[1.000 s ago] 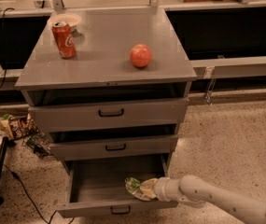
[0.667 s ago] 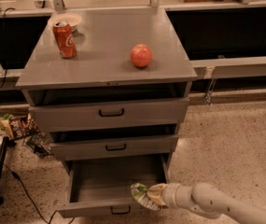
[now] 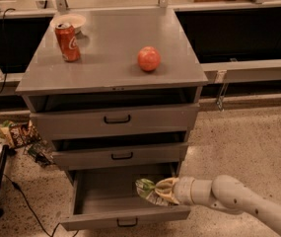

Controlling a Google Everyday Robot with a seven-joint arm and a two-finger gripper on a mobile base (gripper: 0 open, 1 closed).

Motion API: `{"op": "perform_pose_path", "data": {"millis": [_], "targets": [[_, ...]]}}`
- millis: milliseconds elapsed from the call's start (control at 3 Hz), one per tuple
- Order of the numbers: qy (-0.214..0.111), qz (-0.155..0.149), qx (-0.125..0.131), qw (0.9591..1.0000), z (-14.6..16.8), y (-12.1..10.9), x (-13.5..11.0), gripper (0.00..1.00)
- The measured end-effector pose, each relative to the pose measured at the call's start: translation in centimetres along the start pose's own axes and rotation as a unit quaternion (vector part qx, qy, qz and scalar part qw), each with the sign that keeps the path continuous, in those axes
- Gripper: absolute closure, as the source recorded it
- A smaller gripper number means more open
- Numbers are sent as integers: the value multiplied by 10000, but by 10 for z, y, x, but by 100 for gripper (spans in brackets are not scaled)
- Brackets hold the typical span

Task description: Pick green jalapeno chip bag from bottom drawer and place on counter

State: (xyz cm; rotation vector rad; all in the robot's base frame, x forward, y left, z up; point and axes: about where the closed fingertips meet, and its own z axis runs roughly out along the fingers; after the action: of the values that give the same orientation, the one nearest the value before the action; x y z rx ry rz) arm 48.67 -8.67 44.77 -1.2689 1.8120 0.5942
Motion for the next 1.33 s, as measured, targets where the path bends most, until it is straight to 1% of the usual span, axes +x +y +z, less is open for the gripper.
{"op": "perform_pose_path", "data": {"millis": [333, 667, 1000, 1333], "targets": [[-397, -662, -111, 9970, -25, -25, -64, 100], [-416, -626, -127, 9971, -23, -22, -62, 100], [-558, -731, -144, 9957, -28, -23, -74, 100], [-1011, -1332, 30, 9859, -75, -34, -139, 100]]}}
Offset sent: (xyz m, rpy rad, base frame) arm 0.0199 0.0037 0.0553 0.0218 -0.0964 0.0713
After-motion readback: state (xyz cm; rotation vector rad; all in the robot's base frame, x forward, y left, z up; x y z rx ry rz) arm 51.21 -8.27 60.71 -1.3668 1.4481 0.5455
